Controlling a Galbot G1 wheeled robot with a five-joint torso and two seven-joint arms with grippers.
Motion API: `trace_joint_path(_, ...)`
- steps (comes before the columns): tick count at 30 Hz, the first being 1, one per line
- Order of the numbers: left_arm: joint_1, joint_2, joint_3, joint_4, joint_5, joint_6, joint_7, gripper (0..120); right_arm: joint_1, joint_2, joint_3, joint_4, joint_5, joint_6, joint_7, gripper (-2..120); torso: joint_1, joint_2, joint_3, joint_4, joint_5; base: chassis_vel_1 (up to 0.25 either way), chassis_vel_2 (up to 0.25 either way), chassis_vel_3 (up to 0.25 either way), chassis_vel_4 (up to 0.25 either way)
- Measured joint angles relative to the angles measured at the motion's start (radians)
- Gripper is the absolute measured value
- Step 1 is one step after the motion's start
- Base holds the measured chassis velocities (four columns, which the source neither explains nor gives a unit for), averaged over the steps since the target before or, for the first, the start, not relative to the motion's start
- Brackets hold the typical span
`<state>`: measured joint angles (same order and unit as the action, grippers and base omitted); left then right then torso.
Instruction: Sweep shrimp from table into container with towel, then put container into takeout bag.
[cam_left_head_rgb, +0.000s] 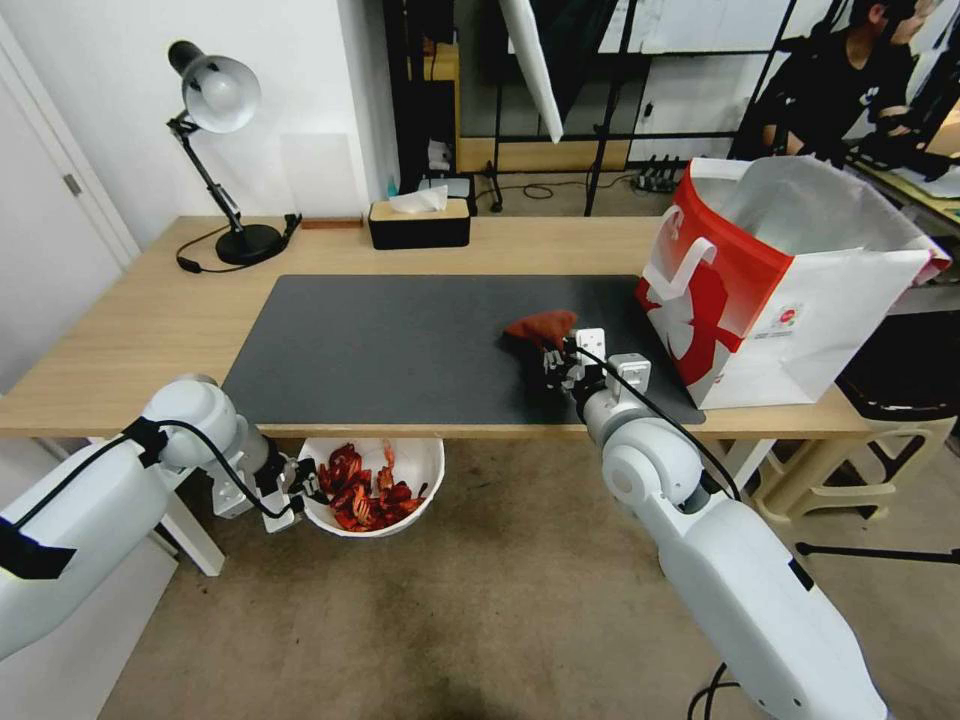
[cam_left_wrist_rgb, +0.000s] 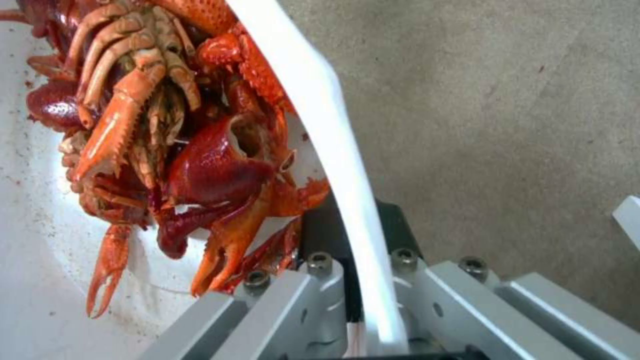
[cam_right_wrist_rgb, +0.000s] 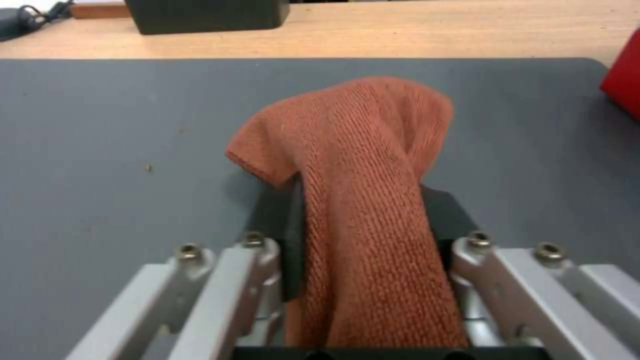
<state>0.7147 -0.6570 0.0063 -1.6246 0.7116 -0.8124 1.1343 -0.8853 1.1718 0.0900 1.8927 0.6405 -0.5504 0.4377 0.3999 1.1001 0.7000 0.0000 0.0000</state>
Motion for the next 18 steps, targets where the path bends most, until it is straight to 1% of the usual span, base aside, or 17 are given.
trace_joint_path(1, 0.0, 0.001, 0.0, -0.002, 0.0, 0.0, 0.0, 0, -0.004, -0.001, 0.004, 0.006, 0.0, -0.009, 0.003, 42, 0.0, 0.0, 0.0, 0.0, 0.0, 0.0, 0.0, 0.0, 0.0)
trace_joint_path(2, 0.0, 0.001, 0.0, -0.002, 0.0, 0.0, 0.0, 0, -0.004, -0.001, 0.004, 0.006, 0.0, -0.009, 0.003, 42, 0.0, 0.0, 0.0, 0.0, 0.0, 0.0, 0.0, 0.0, 0.0)
trace_joint_path(5, 0.004, 0.002, 0.0, -0.004, 0.001, 0.001, 0.001, 0, -0.015, -0.003, 0.013, 0.024, 0.0, -0.027, 0.016, 57, 0.0, 0.0, 0.0, 0.0001, 0.0, 0.0, 0.0, 0.0, 0.0)
trace_joint_path(6, 0.004, 0.002, 0.0, -0.004, 0.001, 0.001, 0.001, 0, -0.015, -0.003, 0.013, 0.024, 0.0, -0.027, 0.016, 57, 0.0, 0.0, 0.0, 0.0001, 0.0, 0.0, 0.0, 0.0, 0.0)
trace_joint_path(9, 0.004, -0.003, 0.0, -0.004, 0.003, 0.002, 0.004, 0, -0.029, -0.004, 0.024, 0.044, -0.001, -0.031, 0.028, 70, 0.0, 0.0, 0.0, 0.0001, -0.0001, 0.0, 0.0, 0.0, 0.0)
trace_joint_path(10, 0.004, -0.003, 0.0, -0.004, 0.003, 0.002, 0.004, 0, -0.029, -0.004, 0.024, 0.044, -0.001, -0.031, 0.028, 70, 0.0, 0.0, 0.0, 0.0001, -0.0001, 0.0, 0.0, 0.0, 0.0)
trace_joint_path(11, 0.005, -0.004, 0.0, -0.004, 0.005, 0.002, 0.005, 0, -0.035, -0.005, 0.03, 0.053, -0.001, -0.03, 0.033, 76, 0.0, 0.0, 0.0, -0.0002, 0.0, 0.0, 0.0, 0.0, 0.0)
trace_joint_path(13, 0.013, -0.006, 0.0, -0.005, 0.009, 0.002, 0.004, 0, -0.048, -0.01, 0.04, 0.066, -0.004, -0.019, 0.033, 85, 0.0, 0.0, 0.0, 0.0001, 0.0, 0.0, 0.0, 0.0, 0.0)
trace_joint_path(14, 0.013, -0.006, 0.0, -0.005, 0.009, 0.002, 0.004, 0, -0.048, -0.01, 0.04, 0.066, -0.004, -0.019, 0.033, 85, 0.0, 0.0, 0.0, 0.0001, 0.0, 0.0, 0.0, 0.0, 0.0)
trace_joint_path(16, 0.021, -0.007, -0.001, -0.008, 0.012, 0.002, 0.003, 0, -0.071, -0.022, 0.053, 0.087, -0.013, 0.023, 0.009, 95, 0.0, 0.0, 0.0, 0.0002, 0.0, 0.0, 0.0, 0.0, 0.0)
trace_joint_path(17, 0.023, -0.008, -0.002, -0.01, 0.013, 0.002, 0.003, 0, -0.086, -0.028, 0.06, 0.098, -0.024, 0.054, -0.009, 97, 0.0, 0.0, 0.0, 0.0001, 0.0, 0.0, 0.0, 0.0, 0.0)
trace_joint_path(18, 0.023, -0.008, -0.002, -0.01, 0.013, 0.002, 0.003, 0, -0.086, -0.028, 0.06, 0.098, -0.024, 0.054, -0.009, 97, 0.0, 0.0, 0.0, 0.0001, 0.0, 0.0, 0.0, 0.0, 0.0)
